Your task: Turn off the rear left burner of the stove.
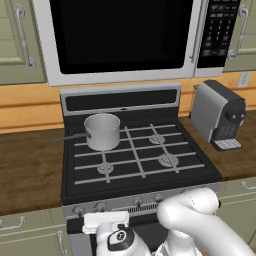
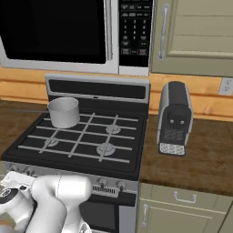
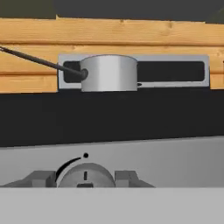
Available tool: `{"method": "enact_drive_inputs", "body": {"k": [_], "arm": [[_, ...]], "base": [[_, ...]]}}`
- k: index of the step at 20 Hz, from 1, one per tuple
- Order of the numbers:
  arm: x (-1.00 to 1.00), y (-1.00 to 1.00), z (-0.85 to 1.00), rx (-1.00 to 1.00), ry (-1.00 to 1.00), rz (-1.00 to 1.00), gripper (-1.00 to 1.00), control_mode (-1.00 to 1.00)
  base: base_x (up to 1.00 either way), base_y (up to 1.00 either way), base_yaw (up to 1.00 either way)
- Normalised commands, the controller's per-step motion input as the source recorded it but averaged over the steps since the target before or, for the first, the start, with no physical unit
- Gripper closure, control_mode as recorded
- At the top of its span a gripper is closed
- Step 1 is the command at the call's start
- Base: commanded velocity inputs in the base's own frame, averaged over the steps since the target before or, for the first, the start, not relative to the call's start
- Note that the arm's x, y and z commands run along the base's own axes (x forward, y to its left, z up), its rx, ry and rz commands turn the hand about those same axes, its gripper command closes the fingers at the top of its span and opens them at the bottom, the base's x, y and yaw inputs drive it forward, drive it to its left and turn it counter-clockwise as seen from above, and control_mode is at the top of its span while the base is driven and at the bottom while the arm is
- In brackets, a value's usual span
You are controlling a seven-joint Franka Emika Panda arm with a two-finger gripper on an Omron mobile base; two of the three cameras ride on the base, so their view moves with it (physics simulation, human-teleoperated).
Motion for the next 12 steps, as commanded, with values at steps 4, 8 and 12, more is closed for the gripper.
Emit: {"method": "enact_drive_inputs", "body": {"k": [4,8,12], "arm": [[0.01,-0.56,0.42,0.66,0.00,-0.33,1.00,-1.00],[-0.05,-0.20,0.09,0.17,-0.01,-0.05,1.00,-1.00],[0.00,0.00,0.00,0.01,0.00,0.00,1.00,-1.00]], "base": [[0.00,0.00,0.00],[0.00,0.00,0.00],[0.00,0.00,0.00]]}}
